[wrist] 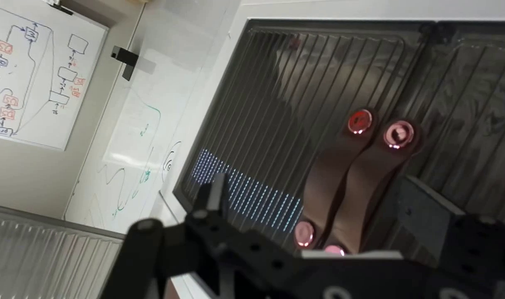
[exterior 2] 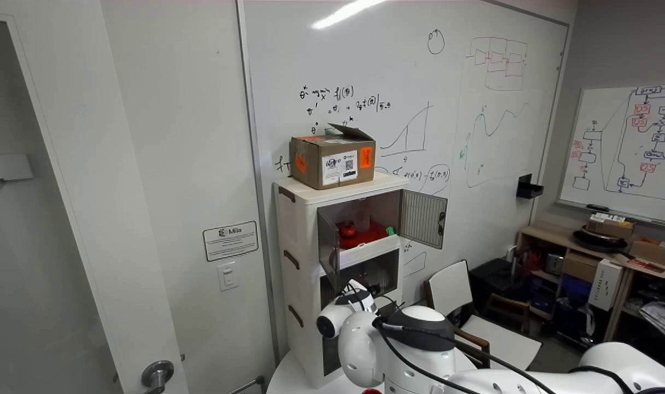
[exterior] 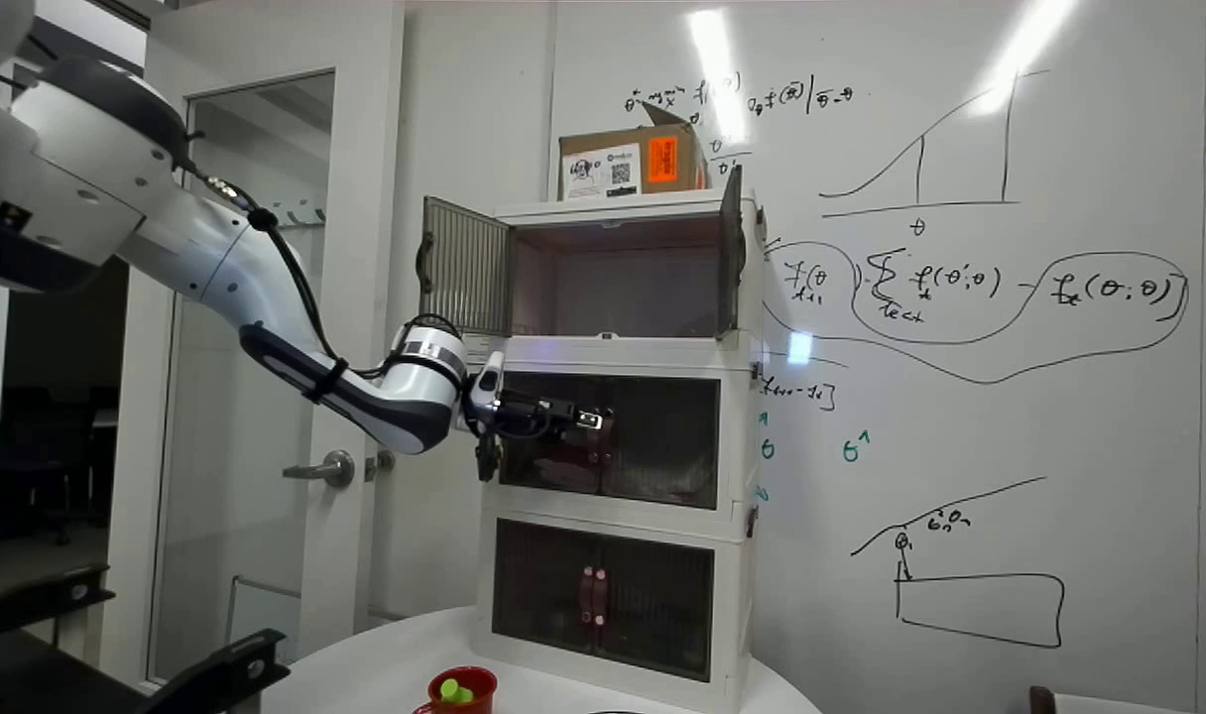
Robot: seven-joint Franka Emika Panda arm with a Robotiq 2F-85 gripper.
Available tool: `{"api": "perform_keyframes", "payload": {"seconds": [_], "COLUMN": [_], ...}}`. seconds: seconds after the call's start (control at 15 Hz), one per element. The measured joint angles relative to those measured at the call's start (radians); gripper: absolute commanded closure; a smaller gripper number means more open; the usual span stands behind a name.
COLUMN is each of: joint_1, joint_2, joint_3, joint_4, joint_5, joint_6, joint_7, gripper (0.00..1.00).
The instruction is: Open the door to the top compartment
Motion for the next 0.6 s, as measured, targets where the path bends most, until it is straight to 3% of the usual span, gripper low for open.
{"api": "perform_keyframes", "payload": {"seconds": [0.6], "joint_1": [-0.01], "joint_2": [0.0], "joint_3": [0.013], "joint_4": [0.031], "joint_5": [-0.079], "joint_6": [0.009], "joint_7": [0.057], "gripper": [0.99]}}
